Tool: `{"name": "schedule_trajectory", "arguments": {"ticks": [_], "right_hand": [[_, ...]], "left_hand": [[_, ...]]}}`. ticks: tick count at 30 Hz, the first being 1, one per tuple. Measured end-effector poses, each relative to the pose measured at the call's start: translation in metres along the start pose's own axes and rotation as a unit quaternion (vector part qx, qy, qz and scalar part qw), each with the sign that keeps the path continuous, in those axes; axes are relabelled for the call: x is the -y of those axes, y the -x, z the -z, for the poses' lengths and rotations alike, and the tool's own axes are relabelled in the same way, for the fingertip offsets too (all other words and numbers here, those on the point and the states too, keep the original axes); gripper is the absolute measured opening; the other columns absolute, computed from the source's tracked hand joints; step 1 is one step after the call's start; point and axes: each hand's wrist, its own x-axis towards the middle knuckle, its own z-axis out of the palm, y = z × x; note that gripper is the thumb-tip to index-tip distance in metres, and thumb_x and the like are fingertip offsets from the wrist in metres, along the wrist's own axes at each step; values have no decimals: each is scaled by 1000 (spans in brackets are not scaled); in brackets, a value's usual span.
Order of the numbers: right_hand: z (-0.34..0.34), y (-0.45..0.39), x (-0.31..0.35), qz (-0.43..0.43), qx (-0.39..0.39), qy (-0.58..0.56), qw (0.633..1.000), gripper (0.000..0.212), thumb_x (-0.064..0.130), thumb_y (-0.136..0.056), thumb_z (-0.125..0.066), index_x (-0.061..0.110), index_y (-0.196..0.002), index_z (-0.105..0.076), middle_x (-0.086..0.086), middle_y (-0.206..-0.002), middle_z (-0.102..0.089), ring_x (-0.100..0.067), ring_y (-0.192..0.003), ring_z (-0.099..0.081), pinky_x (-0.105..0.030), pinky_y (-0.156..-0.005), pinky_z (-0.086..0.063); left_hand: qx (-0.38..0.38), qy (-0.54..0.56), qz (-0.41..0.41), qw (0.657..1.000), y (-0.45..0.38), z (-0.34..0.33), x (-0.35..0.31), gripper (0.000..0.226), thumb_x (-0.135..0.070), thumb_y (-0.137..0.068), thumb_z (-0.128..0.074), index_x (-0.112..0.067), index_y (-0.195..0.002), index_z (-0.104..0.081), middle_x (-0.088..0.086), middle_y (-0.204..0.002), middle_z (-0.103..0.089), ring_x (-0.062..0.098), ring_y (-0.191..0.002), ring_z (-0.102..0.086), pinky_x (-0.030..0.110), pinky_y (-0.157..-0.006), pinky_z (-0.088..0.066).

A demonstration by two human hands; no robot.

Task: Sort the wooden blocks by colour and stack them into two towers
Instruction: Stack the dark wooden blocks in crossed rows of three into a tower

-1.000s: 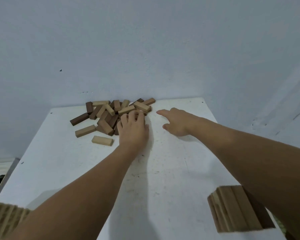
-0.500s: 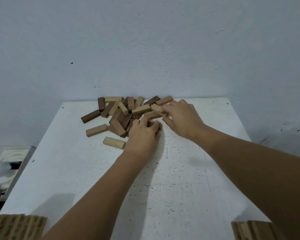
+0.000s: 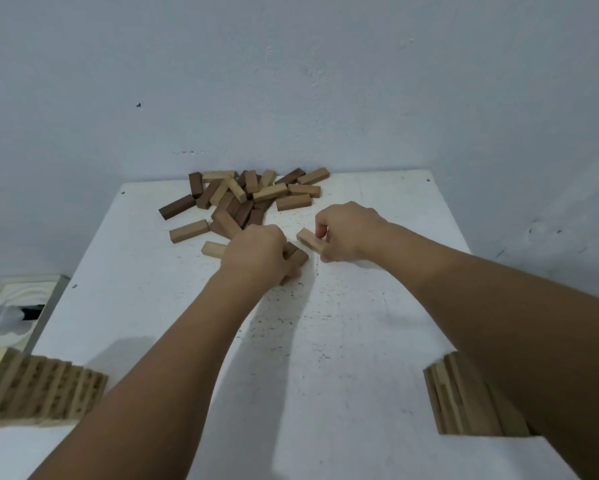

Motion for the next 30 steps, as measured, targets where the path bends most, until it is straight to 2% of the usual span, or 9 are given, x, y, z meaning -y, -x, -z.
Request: {"name": "schedule_trajectory", "arguments": {"ticks": [4,8,13,18,22,24,27,30], "right_hand": [[-9,19,18,-10,0,-14,1000,24,37,-91,-72,20,-108,-71,5,-102,-73,-18,-102,-61,-38,-94,-42],[-16,47,29,-28,-4,-33,999,26,38,-92,-70,19,-109,-74,5,-101,-75,-20,-103,-63,-37,-91,-38],[-32,92,49,-44,13,-21,999,26,25,-81,-82,24,-105,-71,6,-103,-71,-20,-102,-62,-39,-94,-43],[-58,139,68,-45,-7,-35,998,30,22,-79,-79,20,-108,-71,3,-105,-73,-19,-99,-64,-37,-88,-45],[-77,175,73,-50,-8,-75,996,25,31,-84,-79,26,-104,-65,10,-103,-69,-17,-102,-61,-39,-93,-45],[-87,193,74,-49,-29,-113,992,19,42,-91,-69,25,-99,-65,12,-95,-73,-15,-94,-64,-38,-91,-46],[-102,212,75,-49,-70,-171,982,36,59,-98,-50,26,-91,-65,17,-75,-74,-8,-83,-64,-38,-88,-48],[-117,222,74,-32,-93,-211,972,37,63,-96,-52,28,-91,-64,17,-76,-73,-4,-87,-63,-39,-90,-49]], "left_hand": [[-33,14,26,999,18,-8,2,33,-46,-86,-80,-16,-79,-67,1,-72,-60,17,-62,-55,27,-50,-35],[-20,42,41,998,45,-13,5,37,-50,-83,-82,-17,-75,-66,0,-66,-60,19,-61,-58,27,-53,-36],[-17,63,61,996,99,-22,12,35,-49,-80,-83,-17,-80,-70,-1,-68,-65,21,-71,-66,27,-54,-38],[-51,80,71,993,157,-41,18,41,-51,-83,-79,-14,-75,-65,1,-75,-69,23,-71,-65,27,-54,-36],[-78,117,70,988,194,-55,23,42,-55,-84,-77,-16,-74,-64,-6,-70,-66,18,-70,-63,27,-55,-37],[-76,122,70,987,206,-60,26,41,-57,-81,-79,-18,-79,-66,-7,-74,-65,17,-73,-62,28,-56,-36],[-87,157,64,982,218,-68,30,42,-61,-81,-78,-21,-87,-66,-9,-86,-66,15,-83,-62,28,-60,-39],[-80,264,62,959,225,-77,36,35,-56,-87,-74,-24,-99,-66,-12,-94,-68,11,-94,-64,23,-66,-41]]}}
